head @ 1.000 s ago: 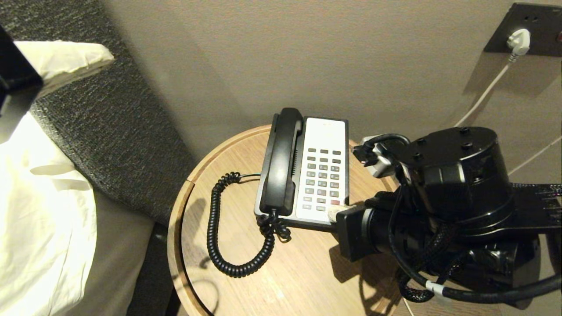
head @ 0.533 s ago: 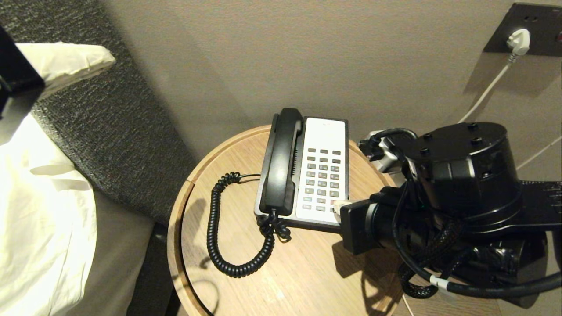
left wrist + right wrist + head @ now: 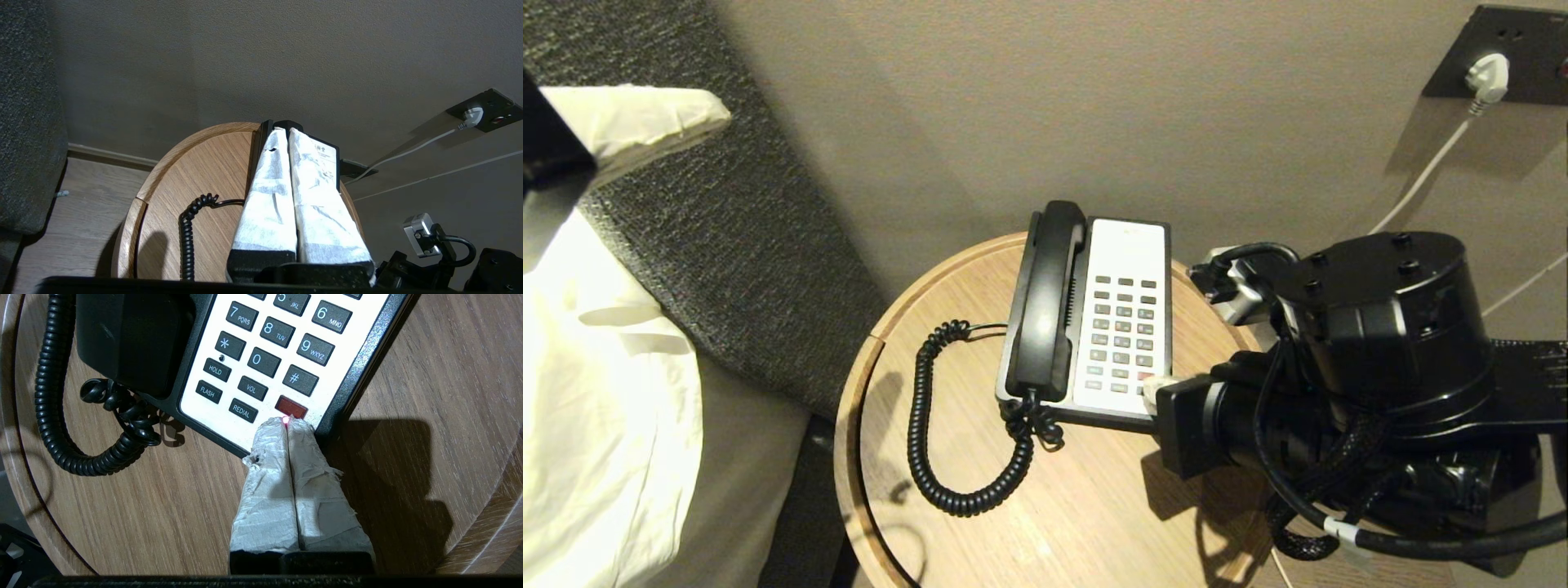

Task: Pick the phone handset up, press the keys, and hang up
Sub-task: End the call using the dial pad

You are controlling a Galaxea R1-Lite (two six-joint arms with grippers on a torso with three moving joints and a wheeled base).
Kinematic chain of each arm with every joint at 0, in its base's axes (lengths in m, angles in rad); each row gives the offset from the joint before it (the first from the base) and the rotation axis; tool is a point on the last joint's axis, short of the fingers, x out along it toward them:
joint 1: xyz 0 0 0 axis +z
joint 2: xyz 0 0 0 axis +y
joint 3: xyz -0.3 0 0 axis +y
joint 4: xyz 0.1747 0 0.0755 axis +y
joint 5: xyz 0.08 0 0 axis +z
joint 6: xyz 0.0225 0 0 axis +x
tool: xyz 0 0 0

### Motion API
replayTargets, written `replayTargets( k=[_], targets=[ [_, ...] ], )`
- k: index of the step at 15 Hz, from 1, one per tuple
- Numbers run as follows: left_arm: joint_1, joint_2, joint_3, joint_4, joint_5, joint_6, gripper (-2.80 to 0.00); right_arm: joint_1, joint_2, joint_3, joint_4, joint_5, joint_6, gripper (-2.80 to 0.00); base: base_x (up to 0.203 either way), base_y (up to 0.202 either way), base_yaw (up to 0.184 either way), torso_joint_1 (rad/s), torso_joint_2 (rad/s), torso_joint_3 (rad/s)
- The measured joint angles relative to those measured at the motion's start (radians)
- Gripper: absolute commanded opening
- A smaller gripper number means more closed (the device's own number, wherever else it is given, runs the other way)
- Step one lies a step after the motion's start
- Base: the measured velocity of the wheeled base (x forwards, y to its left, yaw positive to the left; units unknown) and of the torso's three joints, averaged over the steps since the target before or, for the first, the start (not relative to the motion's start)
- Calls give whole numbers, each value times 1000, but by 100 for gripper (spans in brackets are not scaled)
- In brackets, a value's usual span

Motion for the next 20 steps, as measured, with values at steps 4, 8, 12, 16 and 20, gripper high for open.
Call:
replayTargets(
  k=[4,8,12,16,20],
  targets=[
    [0,-1,1,-1,0,0,-280,0,9,-5,-2,-7,-3,-280,0,0,0,0,0,0],
    [0,-2,1,-1,0,0,-280,0,17,-4,-4,-9,-5,-280,0,0,0,0,0,0],
    [0,-5,0,-1,0,0,-280,0,20,5,-6,-11,-9,-280,0,0,0,0,0,0],
    [0,-8,2,-1,0,0,-280,0,20,2,-3,-11,-9,-280,0,0,0,0,0,0],
    [0,-10,31,0,0,-8,-280,0,-1,-15,0,-10,-3,-280,0,0,0,0,0,0]
  ],
)
